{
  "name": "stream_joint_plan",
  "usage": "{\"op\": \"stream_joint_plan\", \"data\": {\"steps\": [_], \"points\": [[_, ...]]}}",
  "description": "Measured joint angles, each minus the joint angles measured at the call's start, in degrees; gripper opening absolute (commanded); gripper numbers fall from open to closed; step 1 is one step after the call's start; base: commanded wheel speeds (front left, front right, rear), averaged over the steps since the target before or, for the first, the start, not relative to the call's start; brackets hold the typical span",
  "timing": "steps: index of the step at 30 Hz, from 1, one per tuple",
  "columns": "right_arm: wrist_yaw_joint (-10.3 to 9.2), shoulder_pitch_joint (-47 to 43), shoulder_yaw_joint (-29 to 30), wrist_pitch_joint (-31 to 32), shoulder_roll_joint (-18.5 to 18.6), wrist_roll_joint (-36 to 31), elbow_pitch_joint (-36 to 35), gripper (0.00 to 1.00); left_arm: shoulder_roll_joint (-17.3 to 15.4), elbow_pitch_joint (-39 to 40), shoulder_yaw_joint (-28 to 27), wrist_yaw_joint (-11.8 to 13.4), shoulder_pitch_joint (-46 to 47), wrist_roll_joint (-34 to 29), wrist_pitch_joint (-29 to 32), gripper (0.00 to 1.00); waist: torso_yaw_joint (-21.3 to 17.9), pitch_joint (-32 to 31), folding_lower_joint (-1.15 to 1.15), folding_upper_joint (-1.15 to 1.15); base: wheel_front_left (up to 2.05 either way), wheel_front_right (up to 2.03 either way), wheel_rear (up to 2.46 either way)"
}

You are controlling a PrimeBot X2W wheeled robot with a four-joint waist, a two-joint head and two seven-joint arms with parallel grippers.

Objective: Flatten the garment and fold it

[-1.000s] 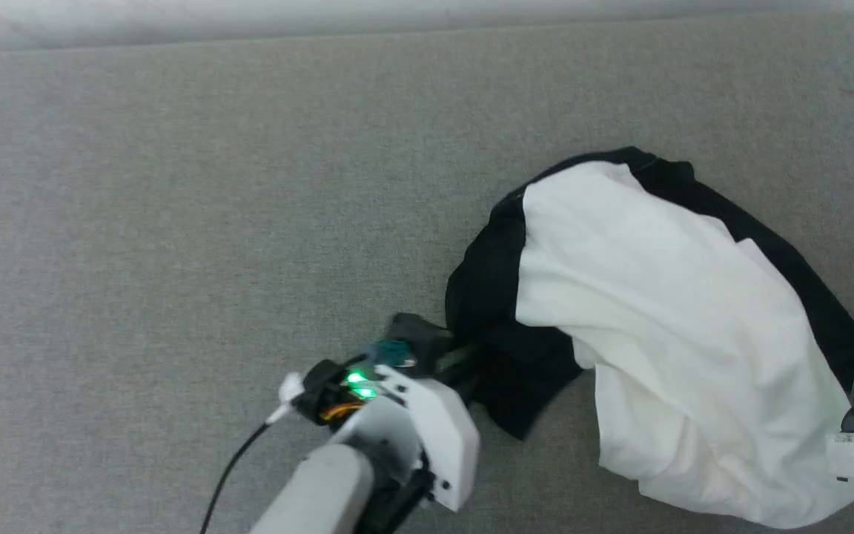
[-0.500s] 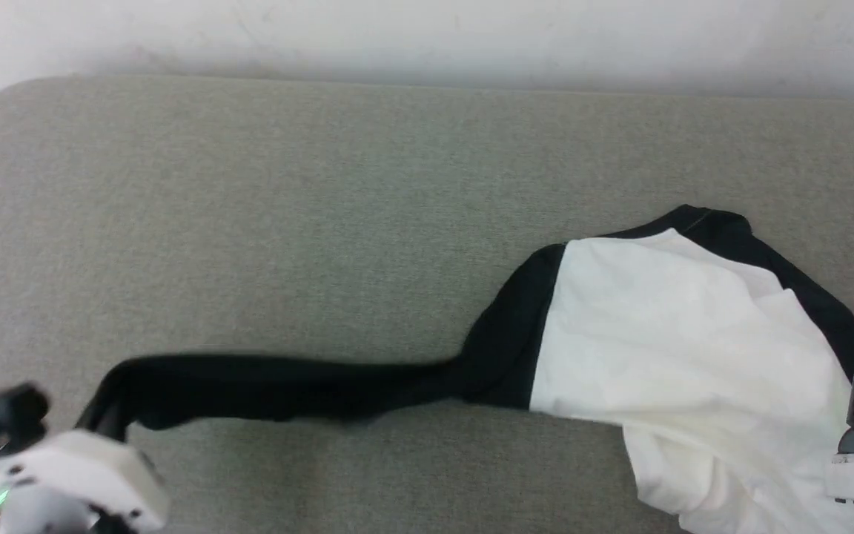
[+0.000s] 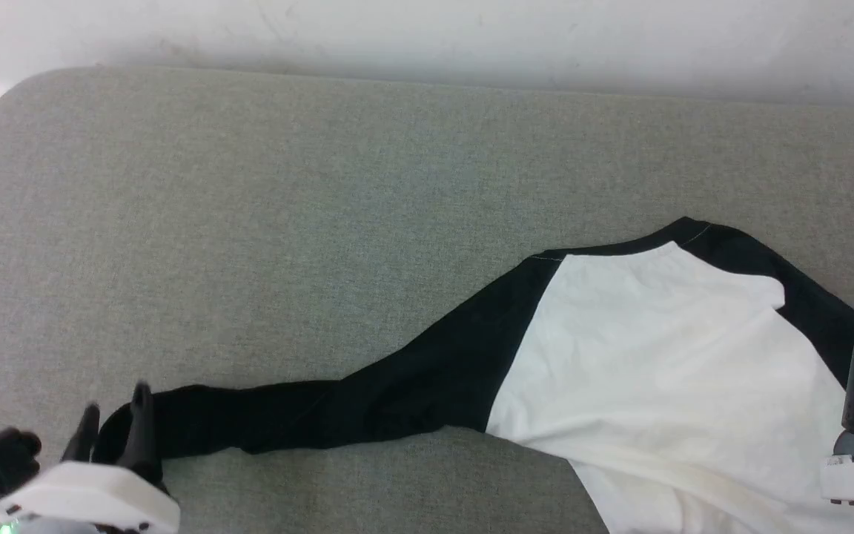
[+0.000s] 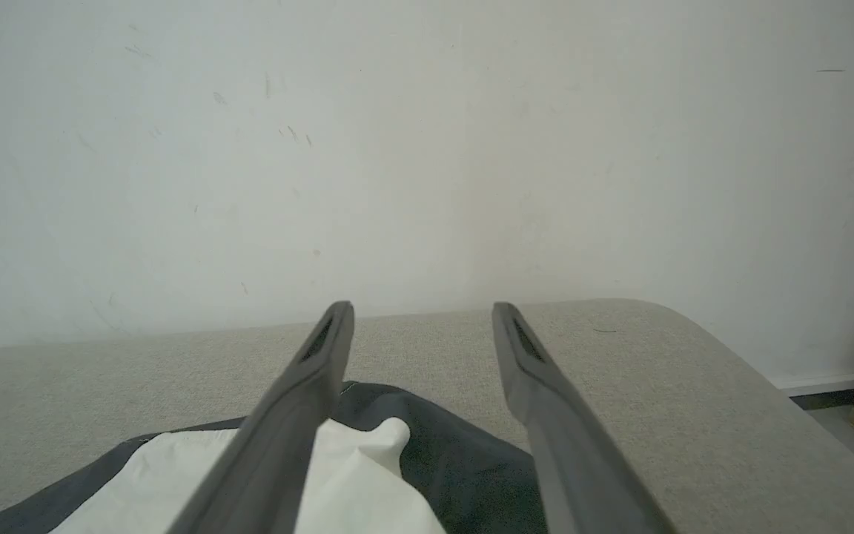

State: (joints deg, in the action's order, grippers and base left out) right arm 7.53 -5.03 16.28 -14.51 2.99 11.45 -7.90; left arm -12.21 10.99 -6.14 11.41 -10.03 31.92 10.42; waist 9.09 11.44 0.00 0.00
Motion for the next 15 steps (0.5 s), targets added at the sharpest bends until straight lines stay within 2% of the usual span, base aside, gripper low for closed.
{"op": "stream_joint_plan", "data": {"steps": [3, 8, 11, 15], "points": [[0.0, 0.0, 0.2, 0.4, 0.0, -0.1, -0.1, 1.0, -0.6, 5.3, 0.7, -1.4, 2.3, 0.5, -0.3, 1.0, 0.0, -0.5, 0.0, 0.0, 0.0, 0.0, 0.0], [0.0, 0.0, -0.1, 0.8, 0.0, -0.1, -0.6, 1.0, -4.3, 12.1, 4.4, -2.7, 8.0, -3.4, 2.1, 1.0, -0.1, -0.1, 0.0, 0.0, 0.0, 0.0, 0.0], [0.0, 0.0, -0.5, 0.9, 0.0, -0.1, -0.6, 1.0, -4.9, 11.4, 10.1, -4.5, 11.8, -4.9, 5.9, 1.0, -0.4, 0.7, 0.0, 0.0, 0.0, 0.0, 0.0], [0.0, 0.3, -1.3, 0.9, 0.0, -0.1, -0.6, 1.0, -5.9, 5.8, 19.1, -8.2, 13.7, -6.9, 13.4, 1.0, -1.1, 1.9, 0.0, 0.0, 0.0, 0.0, 0.0]]}}
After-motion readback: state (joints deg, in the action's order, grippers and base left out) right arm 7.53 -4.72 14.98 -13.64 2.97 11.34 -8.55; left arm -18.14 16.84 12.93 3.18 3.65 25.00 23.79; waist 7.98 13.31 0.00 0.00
